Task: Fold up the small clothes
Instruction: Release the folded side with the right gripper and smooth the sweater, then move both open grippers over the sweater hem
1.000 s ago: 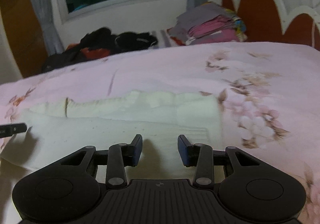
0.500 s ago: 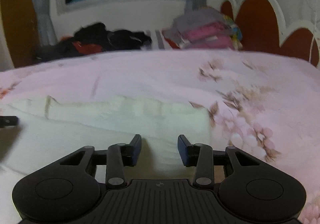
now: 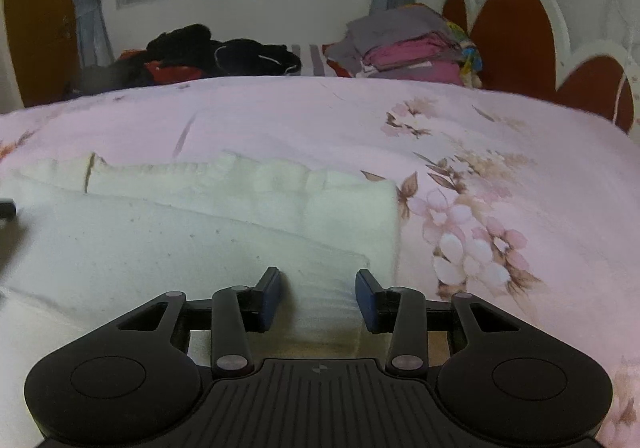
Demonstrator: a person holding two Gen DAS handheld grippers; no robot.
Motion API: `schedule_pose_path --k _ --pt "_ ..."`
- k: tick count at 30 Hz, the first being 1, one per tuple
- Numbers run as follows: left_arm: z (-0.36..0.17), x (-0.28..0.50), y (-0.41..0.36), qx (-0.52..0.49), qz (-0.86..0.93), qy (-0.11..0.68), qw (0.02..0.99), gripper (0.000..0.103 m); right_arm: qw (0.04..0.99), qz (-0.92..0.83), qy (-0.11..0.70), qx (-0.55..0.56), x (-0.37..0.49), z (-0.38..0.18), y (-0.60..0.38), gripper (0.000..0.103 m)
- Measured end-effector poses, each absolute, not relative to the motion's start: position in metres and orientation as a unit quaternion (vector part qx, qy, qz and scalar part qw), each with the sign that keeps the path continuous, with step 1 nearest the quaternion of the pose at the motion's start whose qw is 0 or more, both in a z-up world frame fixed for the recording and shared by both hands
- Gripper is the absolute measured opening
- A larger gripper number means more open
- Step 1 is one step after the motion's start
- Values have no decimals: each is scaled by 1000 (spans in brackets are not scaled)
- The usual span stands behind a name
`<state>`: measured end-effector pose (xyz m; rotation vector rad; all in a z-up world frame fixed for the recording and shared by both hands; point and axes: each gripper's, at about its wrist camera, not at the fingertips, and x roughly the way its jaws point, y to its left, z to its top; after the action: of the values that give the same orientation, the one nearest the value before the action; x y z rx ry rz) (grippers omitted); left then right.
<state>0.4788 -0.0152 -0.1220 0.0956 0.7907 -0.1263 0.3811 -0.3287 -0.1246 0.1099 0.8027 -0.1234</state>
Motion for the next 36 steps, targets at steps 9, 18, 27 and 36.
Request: schedule_pose_path --k 9,18,27,36 --pt "-134 447 -24 60 -67 397 913 64 909 -64 408 54 364 -130 -336 40" --pt "-115 418 -26 50 -53 405 912 64 908 -44 408 82 332 -112 -343 40" --pt "-102 366 -37 43 -53 409 910 65 911 34 403 74 293 -96 -319 40" --pt "-98 309 -20 51 -74 420 903 65 909 44 408 72 231 -88 -311 40"
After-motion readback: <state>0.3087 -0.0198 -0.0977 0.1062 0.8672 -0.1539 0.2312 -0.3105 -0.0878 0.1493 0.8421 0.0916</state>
